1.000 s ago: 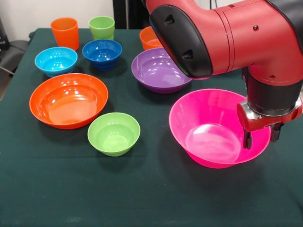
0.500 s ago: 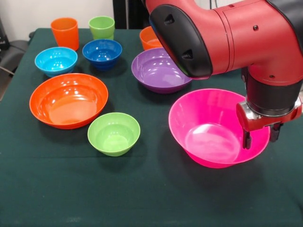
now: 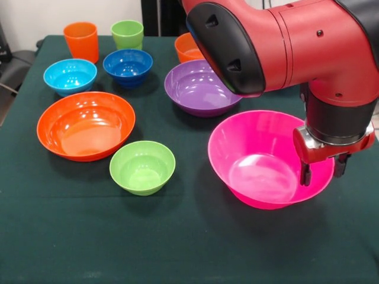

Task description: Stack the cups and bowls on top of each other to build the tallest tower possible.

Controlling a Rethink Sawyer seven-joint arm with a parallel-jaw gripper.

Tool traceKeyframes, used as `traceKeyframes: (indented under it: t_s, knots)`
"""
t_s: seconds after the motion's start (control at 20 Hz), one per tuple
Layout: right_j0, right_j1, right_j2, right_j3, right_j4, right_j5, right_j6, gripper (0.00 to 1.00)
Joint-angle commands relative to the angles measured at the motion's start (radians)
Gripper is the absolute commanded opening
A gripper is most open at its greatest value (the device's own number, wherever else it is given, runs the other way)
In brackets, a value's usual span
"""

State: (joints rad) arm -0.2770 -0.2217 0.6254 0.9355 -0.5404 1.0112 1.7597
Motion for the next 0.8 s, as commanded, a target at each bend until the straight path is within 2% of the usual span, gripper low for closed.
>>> traceKeyframes:
  t_s: [0.05, 0.2, 0.25, 0.55, 0.65, 0.8]
  knots:
    - [0.018, -0.008, -0.062, 0.001, -0.029, 0.089, -0.103, 1.00]
    - [0.018, -0.009, -0.063, 0.004, -0.026, 0.089, -0.101, 1.00]
    - [0.017, -0.011, -0.064, 0.009, -0.025, 0.085, -0.101, 0.00]
    - [0.021, -0.010, -0.069, 0.003, -0.021, 0.088, -0.094, 0.00]
    - [0.019, -0.016, -0.070, 0.015, -0.021, 0.043, -0.072, 0.00]
    - [0.018, -0.020, -0.074, 0.025, -0.017, 0.038, -0.059, 0.00]
